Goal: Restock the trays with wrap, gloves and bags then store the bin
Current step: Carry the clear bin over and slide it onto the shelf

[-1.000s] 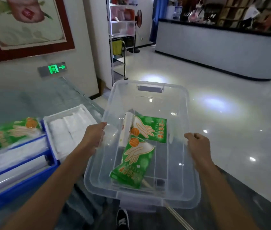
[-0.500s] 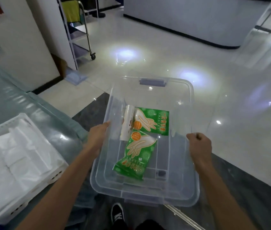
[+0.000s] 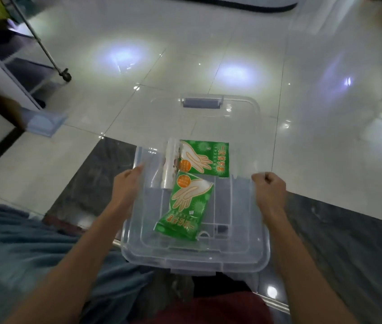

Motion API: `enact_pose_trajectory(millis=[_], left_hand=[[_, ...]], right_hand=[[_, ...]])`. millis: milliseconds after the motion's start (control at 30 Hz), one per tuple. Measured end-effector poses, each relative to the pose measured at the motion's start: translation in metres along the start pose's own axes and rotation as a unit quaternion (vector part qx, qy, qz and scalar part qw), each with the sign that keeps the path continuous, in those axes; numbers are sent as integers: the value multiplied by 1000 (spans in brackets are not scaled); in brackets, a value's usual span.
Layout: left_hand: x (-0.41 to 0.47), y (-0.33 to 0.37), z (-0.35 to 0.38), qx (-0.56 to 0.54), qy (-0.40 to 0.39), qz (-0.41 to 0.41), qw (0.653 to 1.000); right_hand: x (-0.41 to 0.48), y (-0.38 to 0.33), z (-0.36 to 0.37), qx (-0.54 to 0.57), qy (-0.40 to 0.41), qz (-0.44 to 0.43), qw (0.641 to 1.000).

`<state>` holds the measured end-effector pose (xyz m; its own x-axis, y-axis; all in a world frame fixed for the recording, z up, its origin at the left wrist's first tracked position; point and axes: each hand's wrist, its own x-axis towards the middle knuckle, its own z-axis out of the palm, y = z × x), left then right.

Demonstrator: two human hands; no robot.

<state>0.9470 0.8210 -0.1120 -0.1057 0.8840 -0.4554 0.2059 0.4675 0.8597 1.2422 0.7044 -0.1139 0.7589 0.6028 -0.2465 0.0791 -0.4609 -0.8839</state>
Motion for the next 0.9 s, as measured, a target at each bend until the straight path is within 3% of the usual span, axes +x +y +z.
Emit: enact_pose_trajectory(millis=[300,567,900], left_hand=[[138,87,39,-71,66,-20,995],[322,140,15,-132,140,-67,979],[551,280,-3,-124,129,-47,983]], right_hand=[[168,-114,99,-42,-80,-54,994],[295,-208,281,-110,-143,-100,978],[435,-342,446,-118,-102,-98,983]])
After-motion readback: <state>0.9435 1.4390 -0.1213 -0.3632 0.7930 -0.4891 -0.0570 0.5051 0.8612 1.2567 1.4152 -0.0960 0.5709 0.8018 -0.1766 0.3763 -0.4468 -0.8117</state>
